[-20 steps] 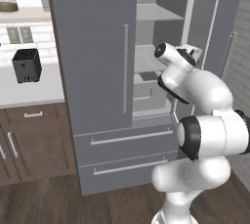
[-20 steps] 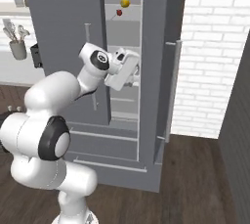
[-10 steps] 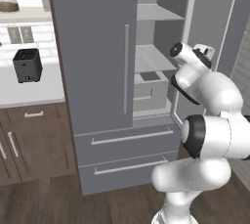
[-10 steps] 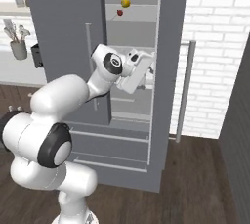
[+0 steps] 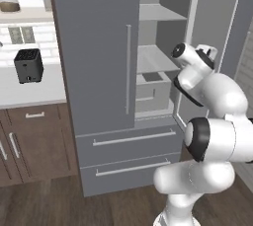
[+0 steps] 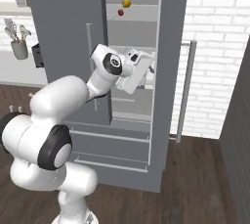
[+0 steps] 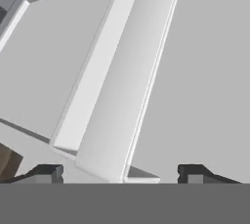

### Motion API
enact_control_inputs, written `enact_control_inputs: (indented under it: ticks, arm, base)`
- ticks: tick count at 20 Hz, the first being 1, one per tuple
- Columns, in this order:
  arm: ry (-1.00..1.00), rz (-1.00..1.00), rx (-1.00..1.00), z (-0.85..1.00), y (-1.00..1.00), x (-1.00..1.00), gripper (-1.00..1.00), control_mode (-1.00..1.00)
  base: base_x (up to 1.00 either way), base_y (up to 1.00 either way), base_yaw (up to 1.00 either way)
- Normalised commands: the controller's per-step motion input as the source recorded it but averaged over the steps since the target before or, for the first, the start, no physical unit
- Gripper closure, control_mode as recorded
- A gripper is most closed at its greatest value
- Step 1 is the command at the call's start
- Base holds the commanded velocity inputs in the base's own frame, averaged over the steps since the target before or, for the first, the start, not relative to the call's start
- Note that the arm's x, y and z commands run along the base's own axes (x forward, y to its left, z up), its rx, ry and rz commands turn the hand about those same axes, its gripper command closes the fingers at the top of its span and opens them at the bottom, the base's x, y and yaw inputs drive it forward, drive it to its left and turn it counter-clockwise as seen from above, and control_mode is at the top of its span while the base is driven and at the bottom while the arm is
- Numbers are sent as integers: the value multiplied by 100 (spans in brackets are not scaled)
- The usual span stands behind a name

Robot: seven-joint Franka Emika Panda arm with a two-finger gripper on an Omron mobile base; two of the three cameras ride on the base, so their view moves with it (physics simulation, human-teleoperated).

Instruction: Take the strawberry from the fridge and place it on top of the pancake, located on the dining counter.

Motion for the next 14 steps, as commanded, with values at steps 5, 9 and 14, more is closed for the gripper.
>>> enact_control_inputs:
  ticks: [5, 9, 14]
  arm:
    - [0, 0, 2, 0, 74, -12, -100, -100]
    - [0, -8, 24, -28, 99, 0, -100, -100]
    - [1, -4, 60, -66, 89, 14, -100, -100]
  base:
    - [0, 0, 0]
    - [0, 0, 0]
    - [0, 0, 0]
